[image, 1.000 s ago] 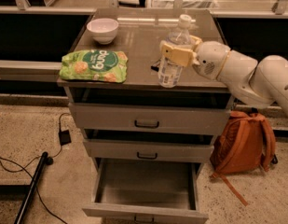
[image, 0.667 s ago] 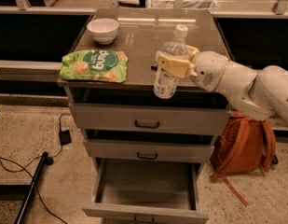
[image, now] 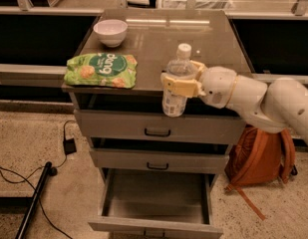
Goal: Place blue plastic bottle into bottom drawer
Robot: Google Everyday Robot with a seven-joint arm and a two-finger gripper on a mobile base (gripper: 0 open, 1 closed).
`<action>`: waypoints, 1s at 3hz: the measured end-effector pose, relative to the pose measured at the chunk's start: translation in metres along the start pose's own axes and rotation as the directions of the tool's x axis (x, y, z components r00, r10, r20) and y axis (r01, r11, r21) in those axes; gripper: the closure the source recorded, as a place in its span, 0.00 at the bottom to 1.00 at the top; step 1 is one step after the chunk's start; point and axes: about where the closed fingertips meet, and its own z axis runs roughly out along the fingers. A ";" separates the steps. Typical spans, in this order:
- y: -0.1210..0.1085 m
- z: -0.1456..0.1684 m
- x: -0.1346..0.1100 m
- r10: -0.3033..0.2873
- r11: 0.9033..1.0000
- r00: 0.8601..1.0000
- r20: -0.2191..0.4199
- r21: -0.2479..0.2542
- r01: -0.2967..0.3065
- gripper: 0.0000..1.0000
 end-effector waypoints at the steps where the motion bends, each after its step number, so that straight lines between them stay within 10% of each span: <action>1: -0.007 0.000 0.060 -0.037 0.999 0.999 0.020 0.034 0.036 1.00; 3: -0.007 -0.033 0.193 -0.109 0.993 0.993 -0.041 -0.044 0.107 1.00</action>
Offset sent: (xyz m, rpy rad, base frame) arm -0.0053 -0.0248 -0.2483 -0.0829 -0.1240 0.0131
